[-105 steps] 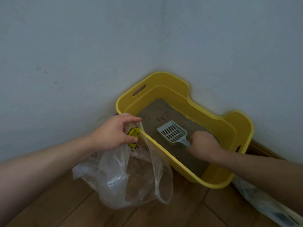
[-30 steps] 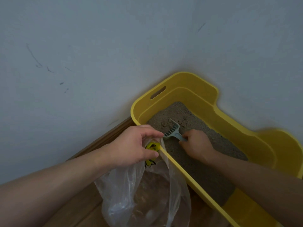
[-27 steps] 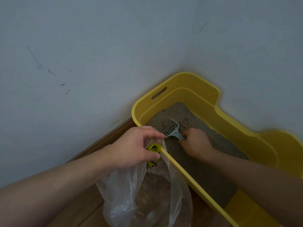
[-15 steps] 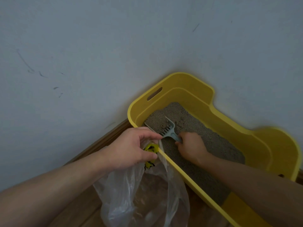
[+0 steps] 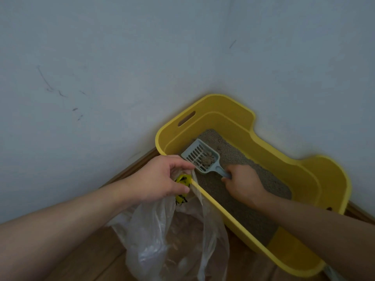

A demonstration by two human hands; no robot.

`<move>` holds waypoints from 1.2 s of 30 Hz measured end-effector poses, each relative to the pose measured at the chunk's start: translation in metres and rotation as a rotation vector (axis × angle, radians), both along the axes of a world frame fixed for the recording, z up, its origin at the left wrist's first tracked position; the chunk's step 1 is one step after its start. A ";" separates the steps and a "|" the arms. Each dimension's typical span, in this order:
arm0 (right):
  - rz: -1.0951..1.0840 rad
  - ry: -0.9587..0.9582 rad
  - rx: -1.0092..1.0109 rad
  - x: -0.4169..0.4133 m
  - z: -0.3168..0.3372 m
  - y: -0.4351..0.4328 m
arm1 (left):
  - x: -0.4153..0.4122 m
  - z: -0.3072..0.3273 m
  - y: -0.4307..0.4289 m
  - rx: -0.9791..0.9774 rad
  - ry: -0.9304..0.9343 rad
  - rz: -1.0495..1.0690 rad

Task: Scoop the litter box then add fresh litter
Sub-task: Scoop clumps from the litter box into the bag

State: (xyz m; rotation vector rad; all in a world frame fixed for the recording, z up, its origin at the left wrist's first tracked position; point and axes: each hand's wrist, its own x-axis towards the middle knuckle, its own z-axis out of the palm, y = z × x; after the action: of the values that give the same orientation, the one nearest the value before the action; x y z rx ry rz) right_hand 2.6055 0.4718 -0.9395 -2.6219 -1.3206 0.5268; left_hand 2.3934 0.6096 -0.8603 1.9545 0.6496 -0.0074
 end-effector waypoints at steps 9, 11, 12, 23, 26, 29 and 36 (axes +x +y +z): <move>0.046 -0.004 -0.009 0.002 0.022 -0.031 | -0.006 0.002 0.004 -0.001 -0.007 0.035; 0.039 -0.011 0.012 0.004 0.030 -0.038 | -0.008 0.003 0.002 0.008 0.000 0.025; 0.041 -0.022 0.025 0.004 0.035 -0.041 | -0.008 0.005 0.001 0.011 0.003 0.019; 0.153 -0.067 0.004 0.001 0.092 -0.071 | -0.019 0.013 0.007 0.028 0.107 -0.017; 0.206 -0.093 0.002 -0.001 0.106 -0.076 | -0.023 0.015 0.006 0.060 0.161 -0.043; 0.240 -0.097 0.003 -0.004 0.118 -0.081 | -0.023 0.016 0.007 0.060 0.187 -0.044; 0.372 -0.107 0.012 -0.018 0.139 -0.091 | -0.024 0.021 0.009 0.037 0.167 -0.026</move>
State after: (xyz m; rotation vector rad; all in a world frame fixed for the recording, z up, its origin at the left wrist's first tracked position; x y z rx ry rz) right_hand 2.5873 0.3810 -0.8003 -2.4308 -1.8547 0.4267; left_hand 2.3698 0.6182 -0.8397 2.0121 0.7373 -0.1778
